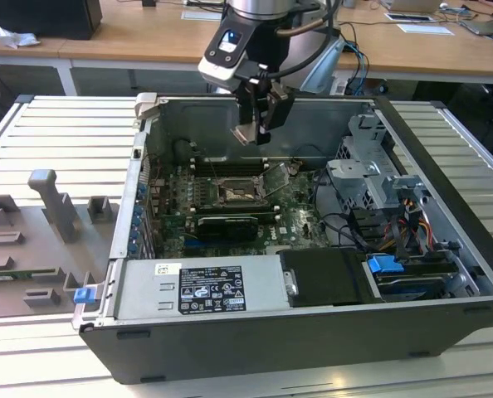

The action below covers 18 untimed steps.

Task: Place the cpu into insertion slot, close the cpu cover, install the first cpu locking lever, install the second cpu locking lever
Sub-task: 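Place the cpu into insertion slot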

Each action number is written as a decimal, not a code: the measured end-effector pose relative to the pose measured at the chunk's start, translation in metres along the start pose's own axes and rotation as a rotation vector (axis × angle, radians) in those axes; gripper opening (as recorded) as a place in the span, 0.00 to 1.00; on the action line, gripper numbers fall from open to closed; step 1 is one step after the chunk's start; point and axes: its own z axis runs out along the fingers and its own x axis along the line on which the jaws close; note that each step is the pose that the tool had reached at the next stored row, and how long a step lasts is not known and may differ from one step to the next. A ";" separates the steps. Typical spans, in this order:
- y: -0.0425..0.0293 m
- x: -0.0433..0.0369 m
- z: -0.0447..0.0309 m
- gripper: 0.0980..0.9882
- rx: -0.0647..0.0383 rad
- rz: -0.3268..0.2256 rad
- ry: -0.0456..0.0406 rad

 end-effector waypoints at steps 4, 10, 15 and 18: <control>-0.0001 -0.0001 0.0013 0.49 0.002 0.016 0.0000; -0.0002 -0.0001 0.0033 0.49 0.001 0.068 -0.0031; -0.0003 -0.0002 0.0046 0.49 0.000 0.113 -0.0066; -0.0003 -0.0002 0.0056 0.49 0.000 0.142 -0.0105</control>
